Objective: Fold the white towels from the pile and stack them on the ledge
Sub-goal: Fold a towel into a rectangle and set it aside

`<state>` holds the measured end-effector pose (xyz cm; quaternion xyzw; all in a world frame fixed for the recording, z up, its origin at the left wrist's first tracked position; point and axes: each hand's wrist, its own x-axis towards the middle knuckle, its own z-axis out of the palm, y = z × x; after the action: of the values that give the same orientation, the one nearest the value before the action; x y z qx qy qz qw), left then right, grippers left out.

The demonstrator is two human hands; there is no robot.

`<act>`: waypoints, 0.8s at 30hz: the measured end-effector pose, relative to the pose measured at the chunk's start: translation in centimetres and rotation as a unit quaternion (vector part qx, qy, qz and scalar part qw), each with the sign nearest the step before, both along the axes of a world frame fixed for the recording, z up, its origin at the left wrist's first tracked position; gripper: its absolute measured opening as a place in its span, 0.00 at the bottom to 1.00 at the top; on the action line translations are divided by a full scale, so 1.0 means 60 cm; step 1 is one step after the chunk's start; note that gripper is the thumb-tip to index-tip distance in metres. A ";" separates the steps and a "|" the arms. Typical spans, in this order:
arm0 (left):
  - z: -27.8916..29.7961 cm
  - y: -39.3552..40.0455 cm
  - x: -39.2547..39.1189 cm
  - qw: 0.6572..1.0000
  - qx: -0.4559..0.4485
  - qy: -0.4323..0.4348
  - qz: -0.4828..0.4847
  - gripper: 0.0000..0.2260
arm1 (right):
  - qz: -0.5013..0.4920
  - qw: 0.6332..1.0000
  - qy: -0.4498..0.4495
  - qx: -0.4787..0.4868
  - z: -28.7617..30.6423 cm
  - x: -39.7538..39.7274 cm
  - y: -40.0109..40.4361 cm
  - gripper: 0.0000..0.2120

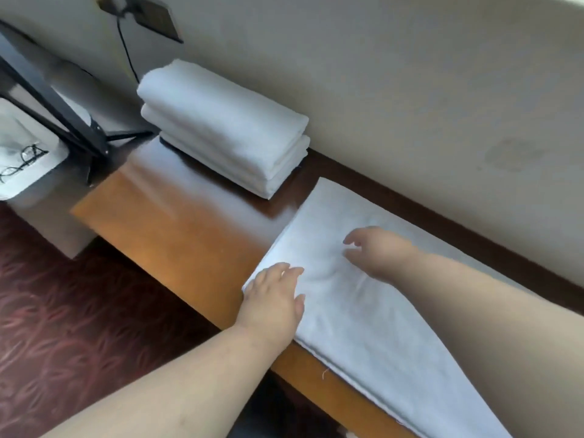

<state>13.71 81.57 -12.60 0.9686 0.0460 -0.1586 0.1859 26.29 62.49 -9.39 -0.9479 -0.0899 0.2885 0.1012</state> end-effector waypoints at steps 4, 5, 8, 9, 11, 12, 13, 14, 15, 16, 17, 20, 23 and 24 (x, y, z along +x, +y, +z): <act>-0.016 0.053 0.053 0.972 -0.078 0.071 0.208 0.35 | -0.019 0.996 -0.062 0.067 -0.011 0.099 0.083 0.27; -0.021 0.060 0.069 0.964 -0.110 0.096 0.221 0.36 | -0.044 0.994 -0.064 0.071 -0.018 0.126 0.098 0.31; -0.030 0.071 0.109 0.946 -0.164 0.181 0.215 0.30 | -0.113 0.992 -0.015 0.055 -0.048 0.196 0.127 0.40; -0.031 0.071 0.118 0.950 -0.153 0.198 0.187 0.24 | -0.113 0.993 -0.003 0.037 -0.059 0.212 0.132 0.40; -0.026 0.066 0.133 0.961 -0.132 0.213 0.118 0.15 | -0.086 0.996 0.000 -0.008 -0.075 0.232 0.136 0.35; -0.018 0.065 0.136 0.962 -0.143 0.210 0.101 0.15 | -0.076 0.997 -0.002 -0.021 -0.079 0.237 0.138 0.31; -0.010 0.064 0.138 0.957 -0.173 0.213 0.098 0.16 | -0.073 0.997 -0.008 -0.022 -0.081 0.239 0.138 0.27; -0.003 0.066 0.135 0.947 -0.212 0.219 0.100 0.16 | -0.088 0.996 -0.014 -0.010 -0.085 0.240 0.137 0.24; 0.008 0.069 0.130 0.935 -0.244 0.237 0.099 0.16 | -0.119 0.993 -0.024 0.010 -0.088 0.239 0.134 0.22; 0.016 0.073 0.124 0.923 -0.269 0.256 0.097 0.16 | -0.155 0.987 -0.039 0.028 -0.091 0.238 0.132 0.21; 0.021 0.080 0.116 0.911 -0.288 0.278 0.100 0.15 | -0.183 0.981 -0.058 0.038 -0.095 0.237 0.132 0.20; 0.037 0.109 0.105 0.898 -0.291 0.300 0.141 0.12 | -0.230 0.967 -0.098 0.059 -0.105 0.232 0.139 0.17; 0.019 0.142 0.100 0.922 -0.195 0.299 0.149 0.19 | -0.264 0.948 -0.122 0.128 -0.100 0.206 0.150 0.19; 0.013 0.148 0.097 0.932 -0.139 0.309 0.129 0.23 | -0.263 0.941 -0.126 0.174 -0.098 0.192 0.153 0.21</act>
<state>19.52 90.42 -11.82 0.8221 0.2030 -0.4292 0.3142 37.83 71.65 -15.27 -0.9340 0.1016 0.1096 0.3246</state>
